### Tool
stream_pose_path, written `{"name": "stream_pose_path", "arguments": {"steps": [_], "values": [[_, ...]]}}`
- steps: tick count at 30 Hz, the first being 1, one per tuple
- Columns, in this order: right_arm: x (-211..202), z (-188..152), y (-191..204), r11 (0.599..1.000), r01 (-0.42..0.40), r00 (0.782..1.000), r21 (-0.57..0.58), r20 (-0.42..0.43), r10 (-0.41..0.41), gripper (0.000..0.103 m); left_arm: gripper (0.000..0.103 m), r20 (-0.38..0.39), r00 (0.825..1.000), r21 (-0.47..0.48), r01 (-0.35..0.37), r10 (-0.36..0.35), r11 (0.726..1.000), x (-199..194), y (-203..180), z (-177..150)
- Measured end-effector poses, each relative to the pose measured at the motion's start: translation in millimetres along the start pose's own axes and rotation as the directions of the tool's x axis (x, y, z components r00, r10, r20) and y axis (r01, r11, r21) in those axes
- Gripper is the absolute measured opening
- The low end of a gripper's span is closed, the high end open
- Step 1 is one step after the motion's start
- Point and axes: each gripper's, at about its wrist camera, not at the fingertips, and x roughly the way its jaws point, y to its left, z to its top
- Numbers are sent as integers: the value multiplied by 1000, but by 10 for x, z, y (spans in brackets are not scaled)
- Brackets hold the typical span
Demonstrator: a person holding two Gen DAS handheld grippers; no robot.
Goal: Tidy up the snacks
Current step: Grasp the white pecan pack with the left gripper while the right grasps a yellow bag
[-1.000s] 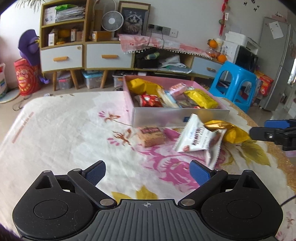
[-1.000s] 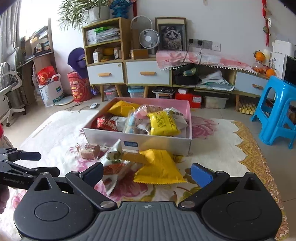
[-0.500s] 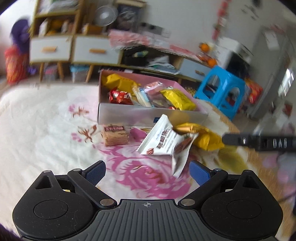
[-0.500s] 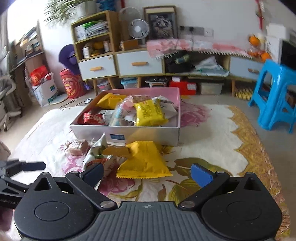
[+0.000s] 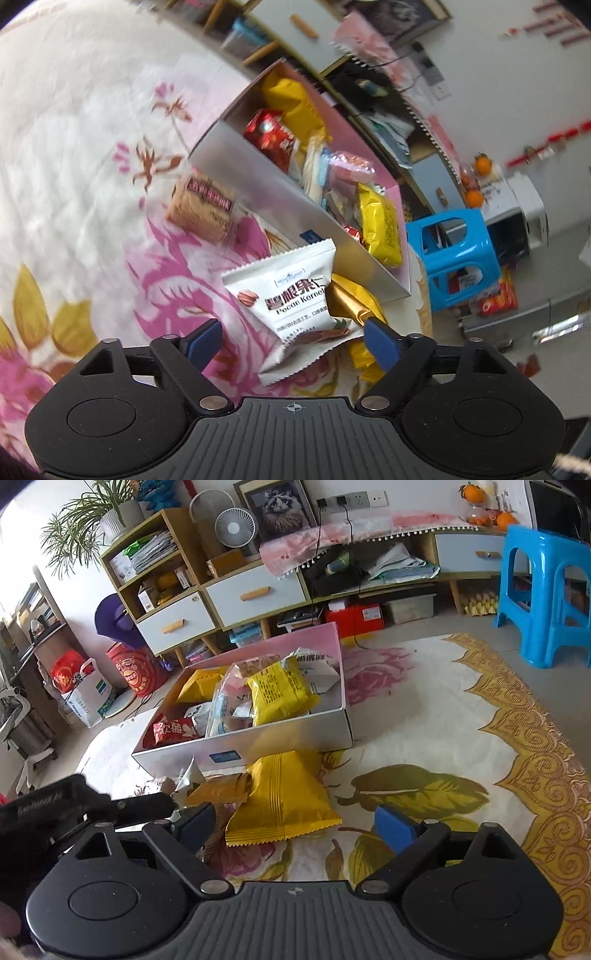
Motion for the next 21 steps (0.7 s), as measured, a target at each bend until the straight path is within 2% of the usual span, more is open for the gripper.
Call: {"name": "stream_pose_path", "arguments": {"steps": [3,6,7,9,10,12,16,21], "values": [[28,17,17,1000,-15,1000,-12,3,15,84,68,-4,1000,-40,2,-2,999,72,4,-5],[53,28,21,999,-34,999,-31,12,34,76,51,-1,1000,-62,21,-21,998,110,21,3],[72,32,10,999,-43,999,-33,9,43,70,44,0,1000,-69,30,-30,997,113,34,3],[119,35,-17,998,-60,998,-14,-3,59,55,38,10,999,-71,35,-35,997,110,25,7],[132,33,-35,998,-63,998,3,-6,63,50,38,16,999,-65,31,-30,997,88,15,10],[125,36,-75,997,-76,997,33,-2,76,47,36,23,1000,-44,8,-7,999,45,-13,32],[65,49,-94,996,-80,996,50,-21,81,27,32,19,999,10,-29,28,1000,-49,-32,82],[108,-15,-41,998,-59,989,8,-134,59,25,31,13,997,99,-83,82,992,-202,-6,135]]}}
